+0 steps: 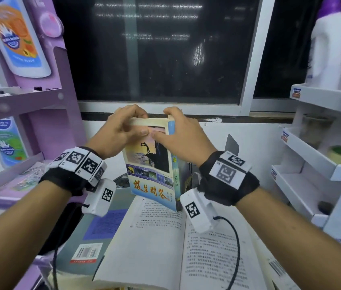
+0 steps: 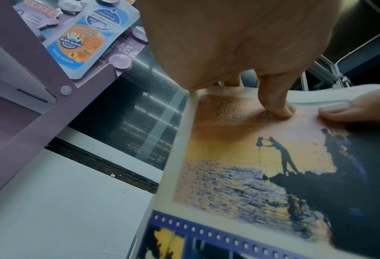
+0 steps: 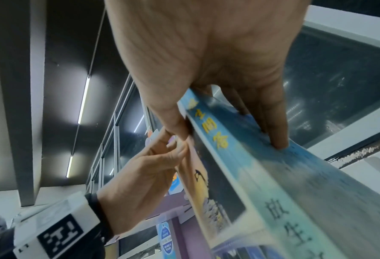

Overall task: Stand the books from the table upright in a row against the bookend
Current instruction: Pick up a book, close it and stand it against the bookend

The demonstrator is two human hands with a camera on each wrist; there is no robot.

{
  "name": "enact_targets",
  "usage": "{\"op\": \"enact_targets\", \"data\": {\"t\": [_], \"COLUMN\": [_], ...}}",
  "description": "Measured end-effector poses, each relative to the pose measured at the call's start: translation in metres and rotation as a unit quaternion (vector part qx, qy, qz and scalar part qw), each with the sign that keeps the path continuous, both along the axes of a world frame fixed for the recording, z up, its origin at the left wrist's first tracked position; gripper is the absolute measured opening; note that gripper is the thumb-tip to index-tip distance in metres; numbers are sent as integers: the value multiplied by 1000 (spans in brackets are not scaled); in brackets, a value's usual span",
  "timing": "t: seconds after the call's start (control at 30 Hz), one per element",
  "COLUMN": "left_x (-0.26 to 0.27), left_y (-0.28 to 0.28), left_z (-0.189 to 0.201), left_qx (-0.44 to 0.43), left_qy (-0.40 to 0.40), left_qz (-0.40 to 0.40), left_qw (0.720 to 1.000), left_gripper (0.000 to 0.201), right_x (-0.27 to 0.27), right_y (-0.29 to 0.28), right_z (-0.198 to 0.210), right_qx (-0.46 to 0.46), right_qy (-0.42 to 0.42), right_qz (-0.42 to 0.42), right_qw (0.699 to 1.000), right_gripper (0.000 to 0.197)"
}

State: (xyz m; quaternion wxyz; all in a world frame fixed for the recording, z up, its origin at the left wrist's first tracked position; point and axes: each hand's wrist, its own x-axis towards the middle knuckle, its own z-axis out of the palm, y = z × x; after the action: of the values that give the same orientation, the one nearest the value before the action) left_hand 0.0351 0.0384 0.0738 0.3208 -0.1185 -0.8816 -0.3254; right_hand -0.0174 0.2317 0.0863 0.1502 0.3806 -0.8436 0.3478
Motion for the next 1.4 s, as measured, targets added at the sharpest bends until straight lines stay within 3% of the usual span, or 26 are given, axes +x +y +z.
{"op": "enact_targets", "data": {"t": [0.2, 0.33, 0.43, 0.53, 0.63, 0.73, 0.97, 1.23, 1.4], "left_x": [-7, -10, -16, -22, -22, -23, -24, -28, -33], "left_y": [4, 11, 16, 23, 27, 29, 30, 41, 42], "left_z": [-7, -13, -17, -23, -27, -30, -28, -17, -9], "left_qx": [-21, 8, 90, 258, 371, 396, 478, 493, 481], "left_qy": [38, 49, 22, -12, -62, -87, -71, -32, -44], "left_qz": [42, 28, 18, -18, -76, -95, -171, -175, -169], "left_qw": [998, 998, 996, 966, 923, 909, 858, 851, 859], "left_gripper": [18, 33, 52, 63, 60, 46, 42, 35, 34], "right_x": [8, 15, 18, 22, 21, 21, 25, 28, 28], "right_y": [0, 5, 6, 4, 4, 5, 11, 17, 16], "right_z": [-2, 2, 2, 0, 0, 2, 12, 43, 51], "right_qx": [11, -4, -21, -44, -86, -110, -82, 94, 105], "right_qy": [-10, -5, -5, 2, -3, -21, -16, 8, 20], "right_qz": [-6, 13, 23, 29, 38, 43, 42, 17, 22], "right_qw": [1000, 1000, 999, 999, 996, 993, 996, 995, 994], "right_gripper": [53, 45, 44, 44, 43, 40, 41, 52, 34]}}
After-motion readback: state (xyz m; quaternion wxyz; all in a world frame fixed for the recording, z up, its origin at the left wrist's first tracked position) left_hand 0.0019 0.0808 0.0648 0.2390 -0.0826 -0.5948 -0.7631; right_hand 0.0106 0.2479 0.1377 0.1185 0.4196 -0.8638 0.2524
